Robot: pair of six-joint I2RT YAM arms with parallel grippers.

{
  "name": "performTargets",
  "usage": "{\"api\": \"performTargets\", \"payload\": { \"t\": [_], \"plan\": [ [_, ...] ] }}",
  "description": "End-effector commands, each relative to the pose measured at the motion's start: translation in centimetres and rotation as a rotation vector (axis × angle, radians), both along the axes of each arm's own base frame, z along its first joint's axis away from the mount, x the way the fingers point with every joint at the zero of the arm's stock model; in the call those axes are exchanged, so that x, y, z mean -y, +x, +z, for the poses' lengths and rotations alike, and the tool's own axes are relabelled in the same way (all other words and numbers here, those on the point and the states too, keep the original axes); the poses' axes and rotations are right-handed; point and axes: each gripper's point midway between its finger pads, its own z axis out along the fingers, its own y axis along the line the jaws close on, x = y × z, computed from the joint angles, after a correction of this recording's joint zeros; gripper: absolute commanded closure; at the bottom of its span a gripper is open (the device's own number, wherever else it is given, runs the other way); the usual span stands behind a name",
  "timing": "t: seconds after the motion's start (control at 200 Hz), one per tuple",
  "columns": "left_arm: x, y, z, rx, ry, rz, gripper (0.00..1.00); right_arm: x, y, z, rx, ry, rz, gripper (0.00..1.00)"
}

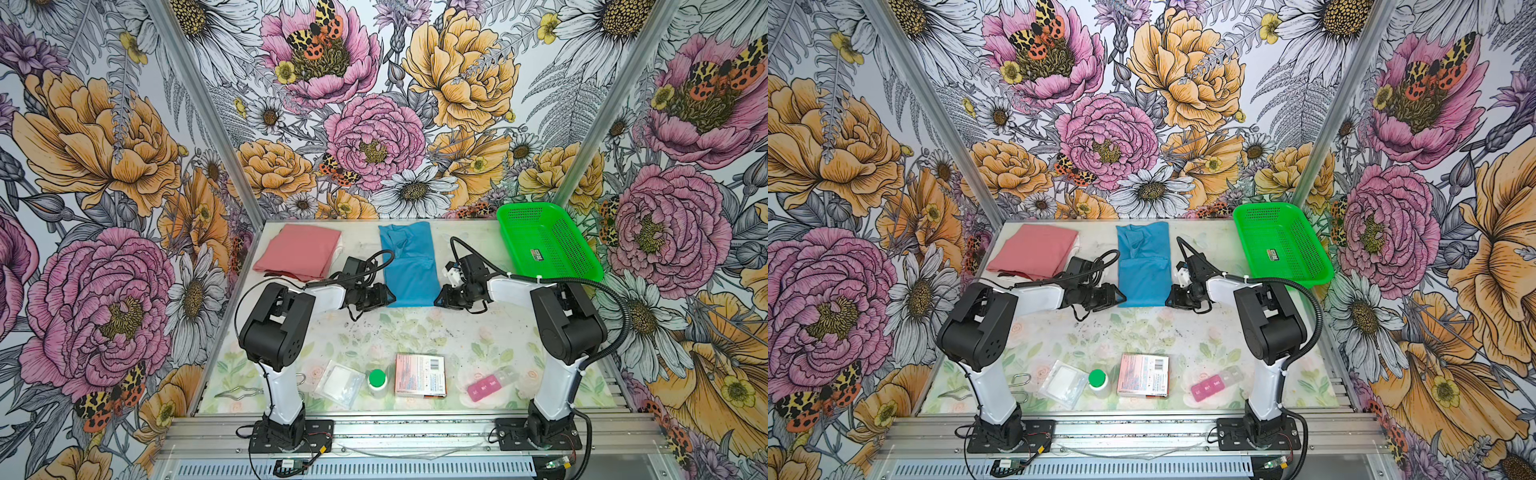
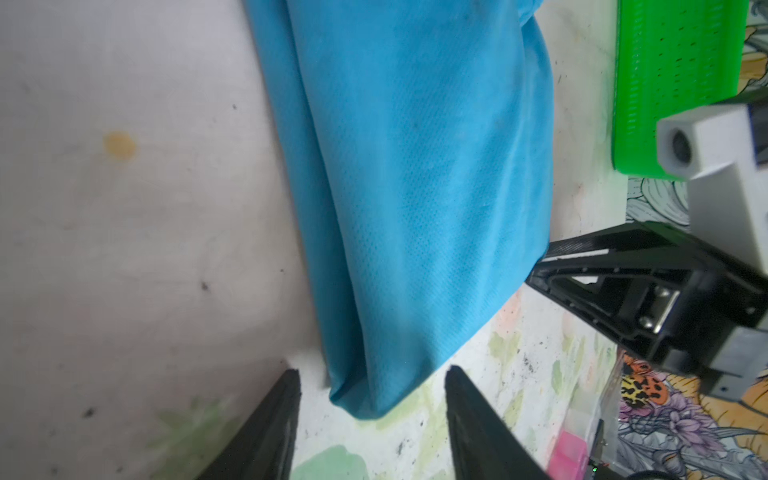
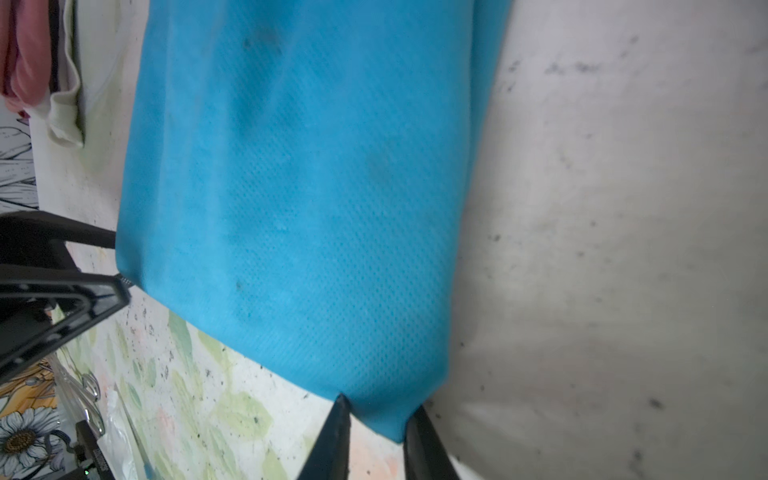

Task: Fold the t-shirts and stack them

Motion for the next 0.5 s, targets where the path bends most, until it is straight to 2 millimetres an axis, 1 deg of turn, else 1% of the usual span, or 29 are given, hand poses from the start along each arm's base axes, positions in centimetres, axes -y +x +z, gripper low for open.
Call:
{"api": "performTargets", "payload": {
  "t": [0.0,0.03,0.045,0.07,0.1,0.185,0.29,0.33,0.41,0.48,0.495],
  "plan": [
    [-0.9,-0.1,-1.8,-0.027,0.036,0.033,0.53,-0.1,0.6,-1.1,-0.002,-0.020,-0.013,0.82],
    [-0.9,-0.1,-2.0,-0.027,0.041,0.032,0.55,-0.1,0.7,-1.2,-0.001,-0.020,-0.015,0.83],
    [-0.9,-0.2,-2.0,-0.026,0.044,0.032,0.55,0.0,0.7,-1.2,-0.002,-0.022,-0.016,0.86],
    [-0.9,-0.2,-2.1,-0.025,0.048,0.031,0.56,0.0,0.7,-1.3,-0.003,-0.024,-0.017,0.93],
    [-0.8,-0.2,-2.2,-0.024,0.050,0.031,0.57,-0.1,0.7,-1.4,-0.004,-0.024,-0.018,1.00],
    [-0.6,-0.3,-2.5,-0.027,0.054,0.025,0.65,-0.2,0.6,-1.3,-0.004,-0.020,-0.013,1.00],
    [-0.5,-0.5,-2.9,-0.036,0.063,0.024,0.80,-0.7,0.2,-1.0,0.001,-0.010,0.007,1.00],
    [-0.5,-0.6,-2.9,-0.037,0.064,0.025,0.85,-0.8,0.0,-0.9,0.003,-0.009,0.013,1.00],
    [-0.4,-0.7,-2.7,-0.034,0.062,0.023,0.90,-1.1,-0.3,-0.6,0.006,-0.001,0.025,1.00],
    [-0.1,-0.8,-2.2,-0.029,0.050,0.013,1.00,-1.3,-0.7,-0.4,0.007,-0.001,0.030,1.00],
    [-0.1,-0.9,-2.2,-0.029,0.050,0.011,1.00,-1.3,-0.8,-0.4,0.006,0.000,0.030,1.00]
  ]
}}
